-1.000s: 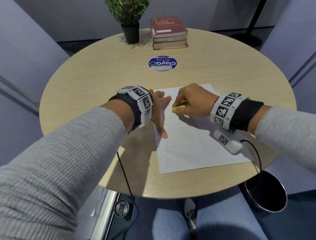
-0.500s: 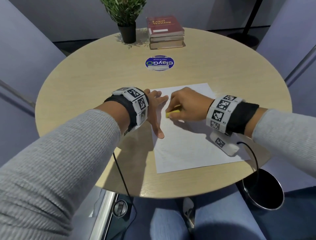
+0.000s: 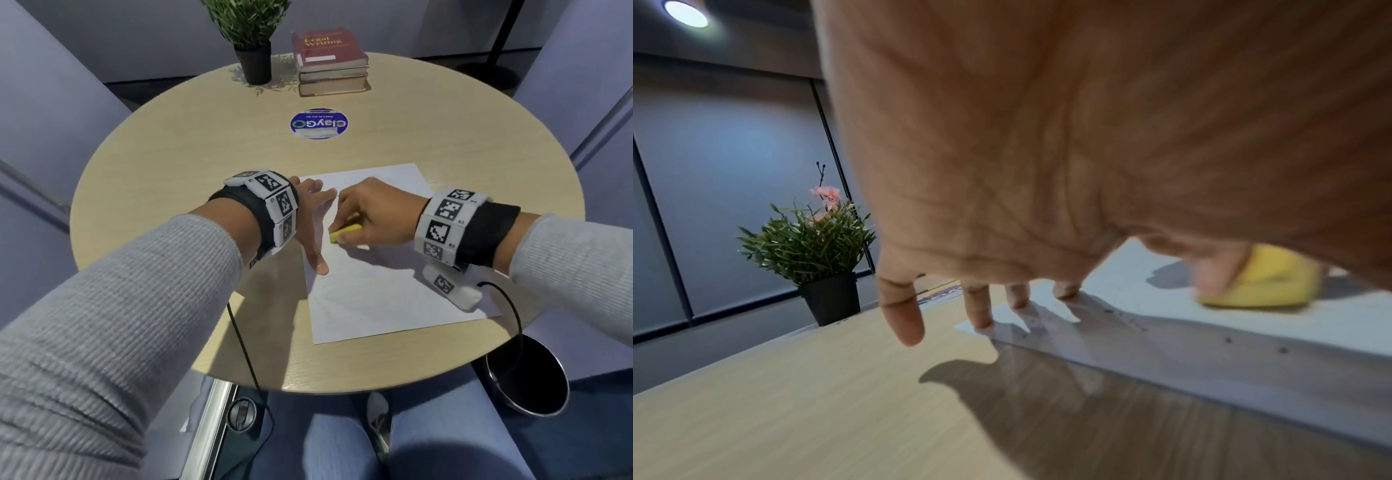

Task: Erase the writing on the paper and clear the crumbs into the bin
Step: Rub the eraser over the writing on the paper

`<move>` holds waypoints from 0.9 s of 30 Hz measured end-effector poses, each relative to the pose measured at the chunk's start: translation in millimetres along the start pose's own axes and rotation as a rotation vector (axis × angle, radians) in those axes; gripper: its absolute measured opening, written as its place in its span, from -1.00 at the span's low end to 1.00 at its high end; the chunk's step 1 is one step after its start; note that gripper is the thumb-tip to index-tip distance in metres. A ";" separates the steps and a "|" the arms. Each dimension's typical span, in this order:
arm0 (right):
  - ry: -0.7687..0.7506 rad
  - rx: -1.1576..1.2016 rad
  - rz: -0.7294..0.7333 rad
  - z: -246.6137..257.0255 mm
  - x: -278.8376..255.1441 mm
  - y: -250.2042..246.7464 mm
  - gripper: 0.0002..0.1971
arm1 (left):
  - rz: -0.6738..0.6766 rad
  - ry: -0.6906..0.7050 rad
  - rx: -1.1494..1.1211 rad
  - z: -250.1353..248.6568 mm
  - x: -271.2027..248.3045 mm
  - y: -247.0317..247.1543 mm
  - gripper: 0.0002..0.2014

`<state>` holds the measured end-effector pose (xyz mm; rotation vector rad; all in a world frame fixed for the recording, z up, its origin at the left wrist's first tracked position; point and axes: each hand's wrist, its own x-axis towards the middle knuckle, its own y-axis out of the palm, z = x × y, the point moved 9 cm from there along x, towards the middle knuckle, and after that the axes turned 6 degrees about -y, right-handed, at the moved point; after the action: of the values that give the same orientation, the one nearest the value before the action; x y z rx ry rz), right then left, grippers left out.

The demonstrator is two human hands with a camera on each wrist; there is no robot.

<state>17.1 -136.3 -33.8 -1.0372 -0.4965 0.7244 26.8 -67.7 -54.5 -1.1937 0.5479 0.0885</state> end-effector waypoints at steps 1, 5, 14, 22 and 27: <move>0.027 -0.021 -0.024 -4.3 0.7 -3.7 -0.80 | -0.006 0.006 -0.001 -1.5 0.0 -1.0 0.24; -0.090 -0.037 0.043 17.9 -3.0 10.9 -0.82 | 0.015 -0.010 0.017 -1.9 -2.9 -2.6 0.23; -0.075 -0.010 0.080 20.7 -6.9 14.4 -0.83 | 0.048 -0.023 0.010 -0.6 -0.9 0.0 0.29; -0.037 -0.014 0.063 15.4 -9.7 11.5 -0.85 | 0.052 -0.042 0.002 0.5 0.4 1.9 0.30; 0.122 -0.068 -0.024 -12.1 -6.1 -7.3 -0.81 | 0.050 -0.028 -0.012 -0.2 2.3 2.3 0.31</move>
<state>23.5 -150.3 -32.7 -1.1302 -0.4295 0.6221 27.9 -67.5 -57.5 -1.1888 0.5530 0.1511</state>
